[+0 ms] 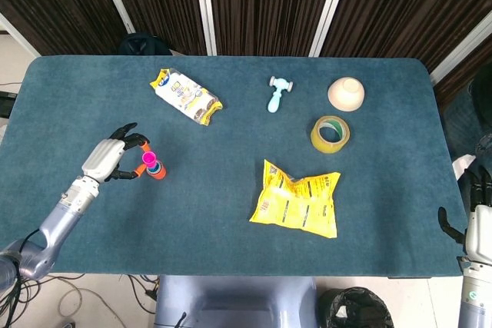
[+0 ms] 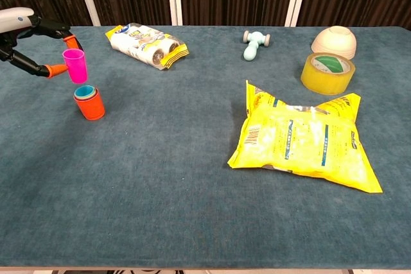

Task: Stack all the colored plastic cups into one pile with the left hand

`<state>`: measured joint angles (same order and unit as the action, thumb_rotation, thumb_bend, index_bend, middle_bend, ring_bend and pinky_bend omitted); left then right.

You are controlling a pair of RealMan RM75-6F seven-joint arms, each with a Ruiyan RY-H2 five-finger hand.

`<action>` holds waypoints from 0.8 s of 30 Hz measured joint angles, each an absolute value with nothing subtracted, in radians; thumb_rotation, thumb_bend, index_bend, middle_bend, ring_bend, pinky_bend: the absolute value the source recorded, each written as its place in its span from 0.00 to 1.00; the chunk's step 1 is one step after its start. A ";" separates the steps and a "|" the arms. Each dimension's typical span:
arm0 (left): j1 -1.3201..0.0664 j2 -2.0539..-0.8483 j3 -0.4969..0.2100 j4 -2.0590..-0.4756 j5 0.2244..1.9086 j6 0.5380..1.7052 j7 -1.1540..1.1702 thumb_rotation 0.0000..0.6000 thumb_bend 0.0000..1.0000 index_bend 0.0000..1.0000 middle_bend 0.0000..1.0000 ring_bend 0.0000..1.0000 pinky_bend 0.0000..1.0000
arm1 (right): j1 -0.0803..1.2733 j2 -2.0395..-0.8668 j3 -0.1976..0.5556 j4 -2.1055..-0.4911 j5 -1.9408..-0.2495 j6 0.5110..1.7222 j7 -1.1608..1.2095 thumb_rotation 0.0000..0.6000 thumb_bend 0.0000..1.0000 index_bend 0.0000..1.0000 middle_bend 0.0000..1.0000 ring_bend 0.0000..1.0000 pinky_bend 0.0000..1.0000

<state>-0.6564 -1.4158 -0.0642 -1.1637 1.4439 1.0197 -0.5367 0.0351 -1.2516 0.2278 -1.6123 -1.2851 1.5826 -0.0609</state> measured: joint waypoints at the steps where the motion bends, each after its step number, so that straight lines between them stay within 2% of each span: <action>1: -0.656 -1.420 -0.065 -1.158 1.442 1.019 -0.544 1.00 0.37 0.50 0.29 0.00 0.10 | 0.035 -1.251 0.228 -1.613 -1.285 1.583 -0.061 1.00 0.42 0.13 0.05 0.13 0.04; 24: -0.657 -1.501 -0.056 -1.036 1.461 0.999 -0.599 1.00 0.37 0.50 0.29 0.00 0.10 | 0.037 -1.255 0.234 -1.609 -1.277 1.579 -0.064 1.00 0.42 0.13 0.05 0.13 0.04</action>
